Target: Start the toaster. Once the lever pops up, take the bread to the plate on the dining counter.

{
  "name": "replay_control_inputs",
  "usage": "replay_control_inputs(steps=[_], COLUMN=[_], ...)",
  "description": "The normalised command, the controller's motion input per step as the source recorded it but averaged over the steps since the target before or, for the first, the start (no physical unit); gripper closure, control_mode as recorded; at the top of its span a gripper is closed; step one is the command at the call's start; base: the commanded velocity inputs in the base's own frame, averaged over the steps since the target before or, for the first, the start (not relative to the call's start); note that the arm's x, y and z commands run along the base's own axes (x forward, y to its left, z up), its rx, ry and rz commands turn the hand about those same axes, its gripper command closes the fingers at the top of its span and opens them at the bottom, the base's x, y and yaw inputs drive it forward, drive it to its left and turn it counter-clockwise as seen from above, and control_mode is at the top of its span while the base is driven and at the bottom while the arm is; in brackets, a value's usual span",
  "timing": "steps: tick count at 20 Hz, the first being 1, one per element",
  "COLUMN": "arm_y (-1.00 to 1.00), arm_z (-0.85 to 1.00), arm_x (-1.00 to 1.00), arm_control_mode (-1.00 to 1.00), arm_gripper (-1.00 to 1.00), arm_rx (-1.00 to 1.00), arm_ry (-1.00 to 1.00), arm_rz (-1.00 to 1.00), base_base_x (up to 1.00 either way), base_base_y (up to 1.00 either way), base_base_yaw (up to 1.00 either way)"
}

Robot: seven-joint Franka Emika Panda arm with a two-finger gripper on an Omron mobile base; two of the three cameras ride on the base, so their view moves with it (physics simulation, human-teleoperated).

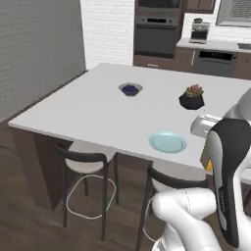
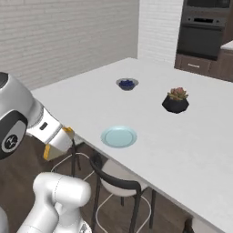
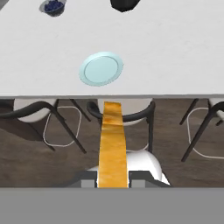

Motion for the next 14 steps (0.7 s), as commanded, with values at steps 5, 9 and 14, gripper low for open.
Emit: replay_control_inputs(steps=[5,9,14], arm_y=[0.0,0.0,0.16], arm_z=[0.0,0.0,-0.03], arm_x=[0.0,0.0,0.32], arm_control_mode=[1.0,1.0,-1.0], arm_gripper=[1.0,1.0,1.0], arm_rx=[0.0,0.0,0.0], arm_ry=[0.0,0.0,0.0], arm_rz=[0.0,0.0,-0.26], base_base_x=[0.41,0.35,0.16], base_base_y=[0.6,0.72,0.27], base_base_yaw=[-0.57,-0.53,-0.2])
